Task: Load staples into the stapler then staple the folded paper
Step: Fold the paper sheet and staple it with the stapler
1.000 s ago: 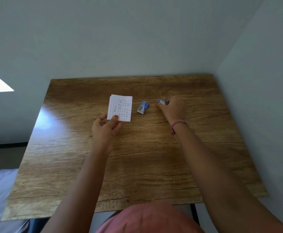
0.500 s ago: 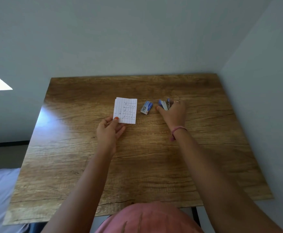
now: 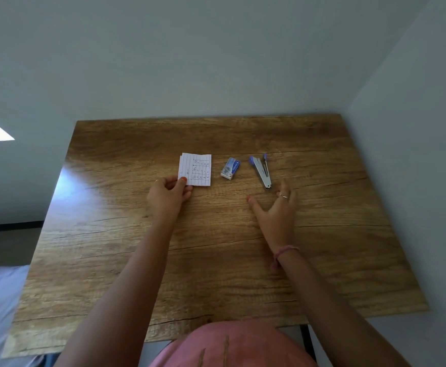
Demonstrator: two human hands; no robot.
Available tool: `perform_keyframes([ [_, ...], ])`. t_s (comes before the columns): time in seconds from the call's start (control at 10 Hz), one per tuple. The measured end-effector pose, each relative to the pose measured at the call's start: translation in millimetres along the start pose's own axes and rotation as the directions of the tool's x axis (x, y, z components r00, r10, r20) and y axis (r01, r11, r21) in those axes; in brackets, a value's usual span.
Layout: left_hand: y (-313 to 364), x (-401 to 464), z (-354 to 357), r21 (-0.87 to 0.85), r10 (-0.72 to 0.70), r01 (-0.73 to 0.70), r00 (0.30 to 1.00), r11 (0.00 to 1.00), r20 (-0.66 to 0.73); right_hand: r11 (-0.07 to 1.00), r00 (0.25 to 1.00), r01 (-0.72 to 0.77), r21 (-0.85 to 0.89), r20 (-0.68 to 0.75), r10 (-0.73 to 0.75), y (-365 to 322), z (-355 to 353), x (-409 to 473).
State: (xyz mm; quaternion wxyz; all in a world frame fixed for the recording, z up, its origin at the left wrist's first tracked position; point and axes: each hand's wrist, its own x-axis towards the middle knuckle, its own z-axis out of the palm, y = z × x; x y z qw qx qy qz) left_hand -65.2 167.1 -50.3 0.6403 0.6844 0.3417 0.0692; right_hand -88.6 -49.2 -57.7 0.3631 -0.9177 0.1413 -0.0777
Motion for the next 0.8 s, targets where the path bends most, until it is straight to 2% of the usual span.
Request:
perform_keyframes([
  [0.1,1,2,2,0.112,0.048,-0.048,0.999,0.993,0.005,1.0,1.0,0.01,-0.013,-0.006,-0.01,0,1,0],
  [0.4,-1,-3,2,0.112,0.121,-0.119,0.993,0.987,-0.011,0.999,0.999,0.035,-0.038,-0.02,-0.036,2,3,-1],
  [0.5,-3,-9,2,0.172,0.181,-0.176,0.983,0.969,-0.014,0.998,0.999,0.037,-0.046,-0.014,-0.037,0,1,-2],
  [0.6,-4,-18,3,0.31,0.296,-0.279,0.955,0.909,-0.009,0.998,1.0,0.03,-0.056,-0.003,-0.031,0,0,-1],
  [0.8,2,-32,6,0.353,0.432,-0.422,0.9,0.835,0.054,0.999,0.999,0.035,-0.035,-0.007,-0.035,-2,0,4],
])
